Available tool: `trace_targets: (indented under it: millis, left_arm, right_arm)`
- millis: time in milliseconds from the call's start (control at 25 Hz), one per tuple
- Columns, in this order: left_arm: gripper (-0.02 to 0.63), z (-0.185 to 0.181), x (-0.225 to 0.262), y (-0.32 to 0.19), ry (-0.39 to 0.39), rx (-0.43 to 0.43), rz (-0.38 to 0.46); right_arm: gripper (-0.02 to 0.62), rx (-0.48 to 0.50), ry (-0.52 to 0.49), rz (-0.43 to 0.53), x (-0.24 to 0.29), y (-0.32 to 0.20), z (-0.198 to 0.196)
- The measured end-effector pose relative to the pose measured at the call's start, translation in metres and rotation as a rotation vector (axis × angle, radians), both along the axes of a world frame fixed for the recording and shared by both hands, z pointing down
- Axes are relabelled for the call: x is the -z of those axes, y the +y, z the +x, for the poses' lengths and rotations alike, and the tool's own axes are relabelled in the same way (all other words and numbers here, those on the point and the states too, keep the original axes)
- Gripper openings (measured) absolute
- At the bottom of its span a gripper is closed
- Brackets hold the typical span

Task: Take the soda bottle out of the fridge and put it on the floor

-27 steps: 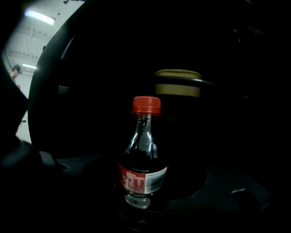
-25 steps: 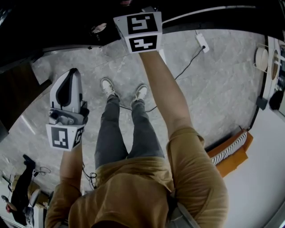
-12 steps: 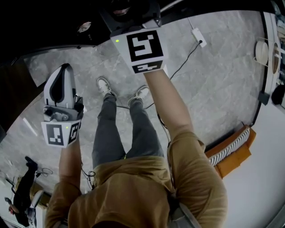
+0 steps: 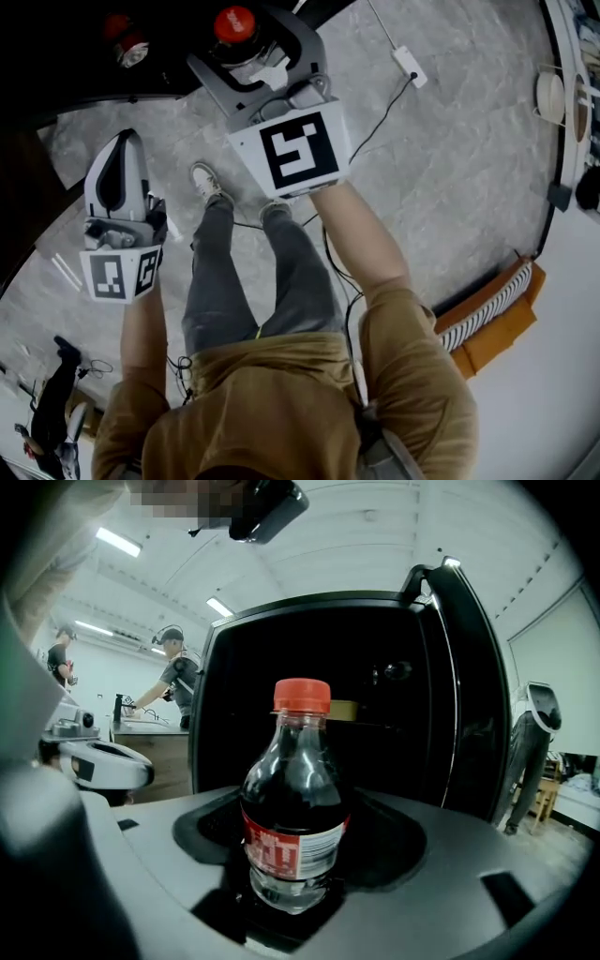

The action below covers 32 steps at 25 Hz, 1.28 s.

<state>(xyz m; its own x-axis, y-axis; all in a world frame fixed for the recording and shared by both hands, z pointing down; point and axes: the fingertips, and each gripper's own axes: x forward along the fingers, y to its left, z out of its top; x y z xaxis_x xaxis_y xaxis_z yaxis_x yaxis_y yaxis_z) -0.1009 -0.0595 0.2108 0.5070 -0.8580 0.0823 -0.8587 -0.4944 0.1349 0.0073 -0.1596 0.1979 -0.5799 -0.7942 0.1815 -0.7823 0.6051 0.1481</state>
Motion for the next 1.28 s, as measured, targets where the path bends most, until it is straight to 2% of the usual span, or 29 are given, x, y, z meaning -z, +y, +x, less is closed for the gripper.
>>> trace_targets:
  millis: [240, 600, 920, 1280]
  left_arm:
    - [0.002, 0.025, -0.032, 0.013, -0.019, 0.004, 0.01]
    - [0.002, 0.036, -0.109, 0.021, -0.065, 0.015, 0.016]
    - [0.002, 0.034, -0.19, 0.025, -0.101, 0.016, 0.029]
    - [0.002, 0.03, -0.293, 0.011, -0.153, -0.049, 0.056]
  right_arm:
    - [0.298, 0.01, -0.01, -0.025, -0.04, 0.035, 0.03]
    - [0.298, 0.011, -0.007, -0.06, -0.132, 0.061, 0.053]
    - [0.298, 0.037, 0.03, -0.07, -0.22, 0.075, 0.055]
    - [0.298, 0.09, 0.063, -0.098, -0.335, 0.077, 0.048]
